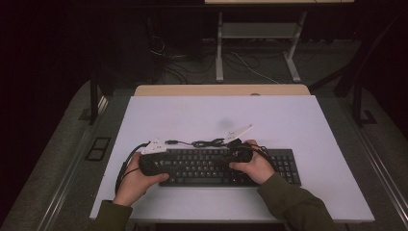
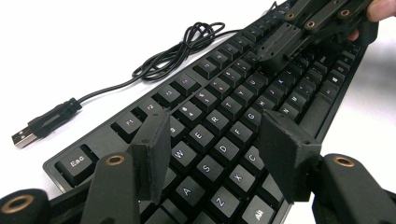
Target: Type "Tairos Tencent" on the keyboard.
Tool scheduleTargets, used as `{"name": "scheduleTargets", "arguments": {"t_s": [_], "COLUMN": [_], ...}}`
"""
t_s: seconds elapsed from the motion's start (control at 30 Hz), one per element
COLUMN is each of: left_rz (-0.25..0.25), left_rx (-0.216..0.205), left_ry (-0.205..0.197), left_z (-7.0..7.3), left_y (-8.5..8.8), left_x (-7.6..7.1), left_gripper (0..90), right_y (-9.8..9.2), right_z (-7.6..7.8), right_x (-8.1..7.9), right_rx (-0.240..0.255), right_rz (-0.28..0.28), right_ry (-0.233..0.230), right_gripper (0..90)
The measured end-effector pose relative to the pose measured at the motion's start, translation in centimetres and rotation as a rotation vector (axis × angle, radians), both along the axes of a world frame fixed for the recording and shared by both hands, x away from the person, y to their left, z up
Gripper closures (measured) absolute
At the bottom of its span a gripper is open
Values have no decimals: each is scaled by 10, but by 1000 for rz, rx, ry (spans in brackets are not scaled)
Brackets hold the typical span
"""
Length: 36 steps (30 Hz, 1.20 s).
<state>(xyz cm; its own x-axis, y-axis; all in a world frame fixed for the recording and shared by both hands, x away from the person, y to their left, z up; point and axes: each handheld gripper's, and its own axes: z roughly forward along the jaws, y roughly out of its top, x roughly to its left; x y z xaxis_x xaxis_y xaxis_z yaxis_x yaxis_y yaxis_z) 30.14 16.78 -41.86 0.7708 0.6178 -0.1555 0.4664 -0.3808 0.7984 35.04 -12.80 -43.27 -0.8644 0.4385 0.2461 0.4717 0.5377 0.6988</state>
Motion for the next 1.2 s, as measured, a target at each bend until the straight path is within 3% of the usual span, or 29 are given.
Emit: {"name": "scheduleTargets", "arguments": {"t_s": [0.23,0.6,0.93,1.2], "left_rz": [-1,-3,-19,-19], "left_rx": [-2,-21,-15,1], "left_ry": [3,13,20,31], "left_z": [1,2,6,9], "left_y": [1,1,-2,-6], "left_x": [0,0,0,2], "left_gripper": [440,515,709,889], "right_y": [-2,-8,-12,-13], "right_z": [4,11,13,13], "right_x": [0,0,2,3], "right_rx": [27,96,143,151], "right_rz": [-5,-32,-59,-68], "right_ry": [-4,-34,-44,-54], "right_gripper": [848,647,478,428]}}
